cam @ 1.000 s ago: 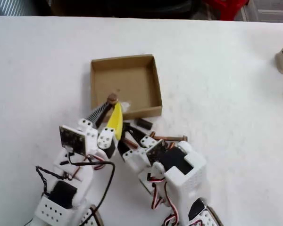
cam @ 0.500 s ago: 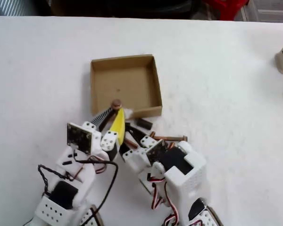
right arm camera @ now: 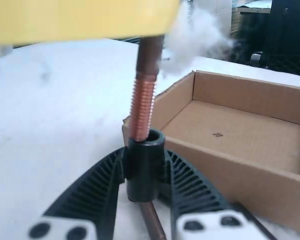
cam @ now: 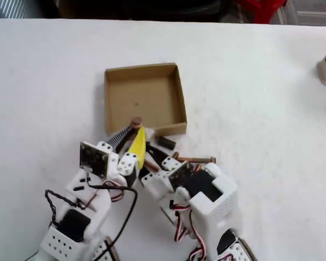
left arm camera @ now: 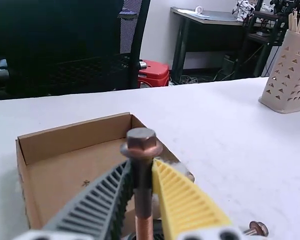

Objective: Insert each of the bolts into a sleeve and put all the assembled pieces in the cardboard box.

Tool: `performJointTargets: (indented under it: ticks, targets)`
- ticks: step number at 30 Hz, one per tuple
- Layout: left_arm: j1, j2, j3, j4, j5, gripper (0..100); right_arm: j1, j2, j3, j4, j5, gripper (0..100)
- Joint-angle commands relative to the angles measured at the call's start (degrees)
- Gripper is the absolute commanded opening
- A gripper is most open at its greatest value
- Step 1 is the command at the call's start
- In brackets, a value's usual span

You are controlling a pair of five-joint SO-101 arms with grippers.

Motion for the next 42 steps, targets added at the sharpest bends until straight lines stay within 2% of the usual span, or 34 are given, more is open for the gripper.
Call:
performJointTargets:
  ticks: [1,8,13,16,24,35,42]
  targets:
    - [0.48,-1.45,-0.35,-0.70,0.35,2,-0.31,0.13,-0.26,-0.22,-0.53,1.4]
    - [0.31,-1.36,-0.35,-2.46,0.35,2,-0.31,0.13,-0.26,-0.22,-0.53,1.4]
    - [-2.51,-1.19,-0.35,-5.36,0.44,2,-0.31,0.13,-0.26,-0.22,-0.53,1.4]
    - [-3.91,-1.19,-0.35,-6.86,3.08,2,-0.31,0.13,-0.26,-0.22,-0.53,1.4]
    - [-3.91,0.66,-0.26,-6.95,3.78,2,-0.31,0.13,-0.35,-0.13,-0.62,1.4]
    - [-5.76,23.60,0.00,-29.10,3.60,2,-0.22,0.13,-0.35,-0.13,-0.62,1.4]
    - [-5.58,24.57,0.00,-30.42,3.69,2,-0.22,0.13,-0.44,-0.13,-0.62,1.4]
